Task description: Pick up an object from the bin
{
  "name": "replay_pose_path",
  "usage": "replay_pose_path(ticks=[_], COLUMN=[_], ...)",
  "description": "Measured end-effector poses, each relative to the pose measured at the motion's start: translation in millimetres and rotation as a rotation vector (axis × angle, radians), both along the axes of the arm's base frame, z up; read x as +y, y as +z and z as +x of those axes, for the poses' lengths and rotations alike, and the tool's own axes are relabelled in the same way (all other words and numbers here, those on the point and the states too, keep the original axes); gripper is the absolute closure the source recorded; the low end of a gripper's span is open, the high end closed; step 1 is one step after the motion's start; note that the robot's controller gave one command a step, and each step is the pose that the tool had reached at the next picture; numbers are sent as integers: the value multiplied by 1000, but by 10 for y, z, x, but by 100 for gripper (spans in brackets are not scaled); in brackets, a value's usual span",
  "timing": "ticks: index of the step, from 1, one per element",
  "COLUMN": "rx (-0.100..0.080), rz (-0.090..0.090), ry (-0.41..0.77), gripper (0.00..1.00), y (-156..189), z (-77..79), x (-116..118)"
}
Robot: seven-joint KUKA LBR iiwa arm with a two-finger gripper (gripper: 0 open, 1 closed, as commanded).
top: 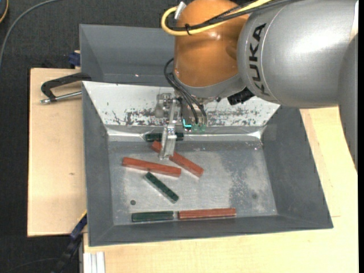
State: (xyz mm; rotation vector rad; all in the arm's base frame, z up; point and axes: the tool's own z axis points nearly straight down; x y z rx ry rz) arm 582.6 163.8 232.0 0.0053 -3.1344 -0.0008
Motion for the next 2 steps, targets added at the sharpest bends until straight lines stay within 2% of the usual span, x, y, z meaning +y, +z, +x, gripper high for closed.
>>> replay_pose_path(ticks=[1,2], rx=[-11,-12], rz=[2,3], ry=[-345,-317], gripper=[0,0], y=[-1617,-1307], z=[-195,-303], x=[-6,296])
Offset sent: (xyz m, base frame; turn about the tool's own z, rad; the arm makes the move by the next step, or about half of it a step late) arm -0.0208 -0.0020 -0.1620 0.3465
